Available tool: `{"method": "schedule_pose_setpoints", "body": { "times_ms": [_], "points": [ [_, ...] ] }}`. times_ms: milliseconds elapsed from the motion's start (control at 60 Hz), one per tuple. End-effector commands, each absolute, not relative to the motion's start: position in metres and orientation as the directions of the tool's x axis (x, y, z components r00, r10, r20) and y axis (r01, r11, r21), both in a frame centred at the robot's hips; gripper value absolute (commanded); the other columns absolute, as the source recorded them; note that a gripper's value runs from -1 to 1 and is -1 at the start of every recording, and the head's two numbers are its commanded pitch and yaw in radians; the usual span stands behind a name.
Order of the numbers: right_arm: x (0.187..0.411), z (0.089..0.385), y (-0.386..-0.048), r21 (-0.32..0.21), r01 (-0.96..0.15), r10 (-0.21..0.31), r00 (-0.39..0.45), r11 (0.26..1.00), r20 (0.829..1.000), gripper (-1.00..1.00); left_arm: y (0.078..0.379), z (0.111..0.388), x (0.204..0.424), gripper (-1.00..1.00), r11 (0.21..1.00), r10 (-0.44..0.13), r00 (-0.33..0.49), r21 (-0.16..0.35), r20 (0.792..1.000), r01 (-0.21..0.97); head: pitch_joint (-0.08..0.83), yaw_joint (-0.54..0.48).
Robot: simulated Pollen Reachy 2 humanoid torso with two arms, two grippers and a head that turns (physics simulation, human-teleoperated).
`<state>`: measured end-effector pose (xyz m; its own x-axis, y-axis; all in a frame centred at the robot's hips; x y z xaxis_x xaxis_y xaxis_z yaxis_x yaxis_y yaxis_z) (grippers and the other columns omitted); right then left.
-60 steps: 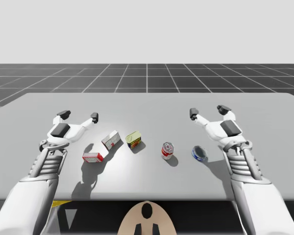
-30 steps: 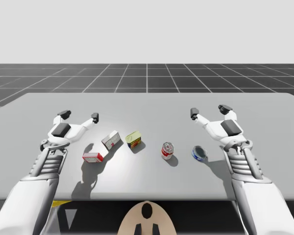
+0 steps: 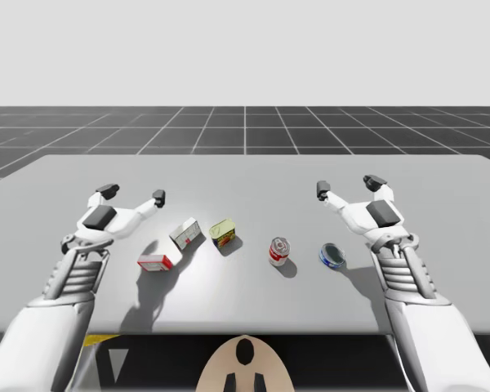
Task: Pick up the pudding box and lift it.
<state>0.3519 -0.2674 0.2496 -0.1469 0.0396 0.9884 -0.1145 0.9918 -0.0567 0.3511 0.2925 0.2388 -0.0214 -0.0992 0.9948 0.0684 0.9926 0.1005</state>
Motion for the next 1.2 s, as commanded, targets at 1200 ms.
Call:
{"method": "schedule_pose_setpoints", "body": {
  "times_ms": [1200],
  "points": [
    [0.354,0.249,-0.269,-0.064,-0.093,0.049,-0.159,0.994,0.986,-1.0,0.251,0.199,0.359,-1.0,0.837,-0.353,0.414,0.085,0.839,0.54,0.615,0.29]
  ]
}}
